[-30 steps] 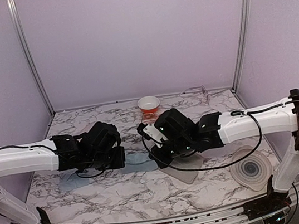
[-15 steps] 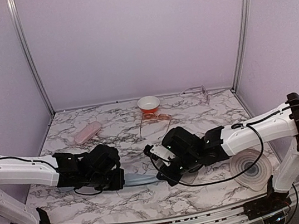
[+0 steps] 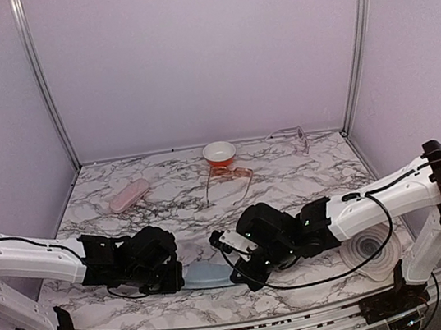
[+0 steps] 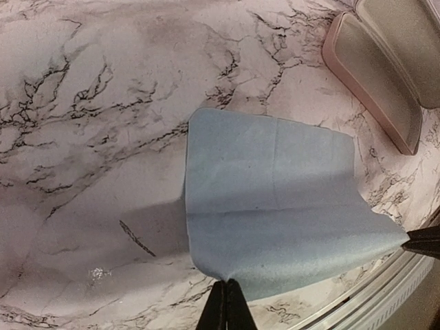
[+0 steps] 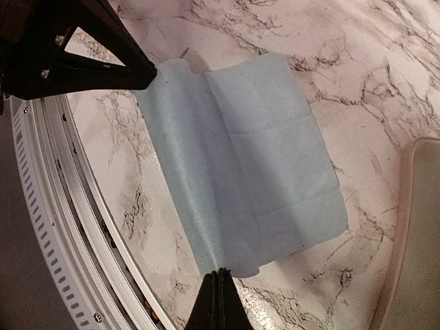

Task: Organize the sunglasses
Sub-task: Fold the glasses cleaning cloth at the center of the board.

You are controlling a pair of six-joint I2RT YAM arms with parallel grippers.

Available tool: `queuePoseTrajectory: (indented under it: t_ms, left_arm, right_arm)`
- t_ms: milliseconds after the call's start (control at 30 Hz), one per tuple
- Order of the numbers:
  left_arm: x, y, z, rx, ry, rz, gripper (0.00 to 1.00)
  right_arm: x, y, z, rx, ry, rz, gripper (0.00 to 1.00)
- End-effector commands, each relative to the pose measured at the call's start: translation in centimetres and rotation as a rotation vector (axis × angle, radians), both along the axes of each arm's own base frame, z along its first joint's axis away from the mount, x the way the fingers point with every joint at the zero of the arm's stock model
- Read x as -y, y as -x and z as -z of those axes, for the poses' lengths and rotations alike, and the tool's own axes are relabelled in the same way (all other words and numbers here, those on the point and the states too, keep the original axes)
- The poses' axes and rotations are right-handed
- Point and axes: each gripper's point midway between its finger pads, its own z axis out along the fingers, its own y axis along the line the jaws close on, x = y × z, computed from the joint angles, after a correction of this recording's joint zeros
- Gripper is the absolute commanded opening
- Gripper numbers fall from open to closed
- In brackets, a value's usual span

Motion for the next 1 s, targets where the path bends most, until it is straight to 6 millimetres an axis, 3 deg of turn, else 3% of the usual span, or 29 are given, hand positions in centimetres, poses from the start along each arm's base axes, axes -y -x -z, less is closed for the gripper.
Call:
queuePoseTrajectory:
  t_ms: [0, 267, 600, 967]
  left_arm:
    - [-0.5, 1.2, 1.2, -0.052, -0.012, -0.003, 0.0]
    - [-0.4, 0.8, 1.7, -0.043, -0.047, -0.007, 0.0]
    - [1.4, -1.0, 0.4, 0.016, -0.07, 0.003, 0.0]
    - [1.6, -2.0, 0.6, 0.044, -0.116, -0.008, 0.0]
  right_arm:
    - [0.6, 0.8, 1.1, -0.052, 0.035, 0.013, 0.0]
    - [1.4, 1.5, 3.1, -0.097, 0.087, 0.023, 0.0]
    - [1.4, 0.4, 3.2, -0.07, 0.109, 0.073, 0.0]
    - [1.7, -1.5, 2.5, -0.003, 0.12, 0.142, 0.0]
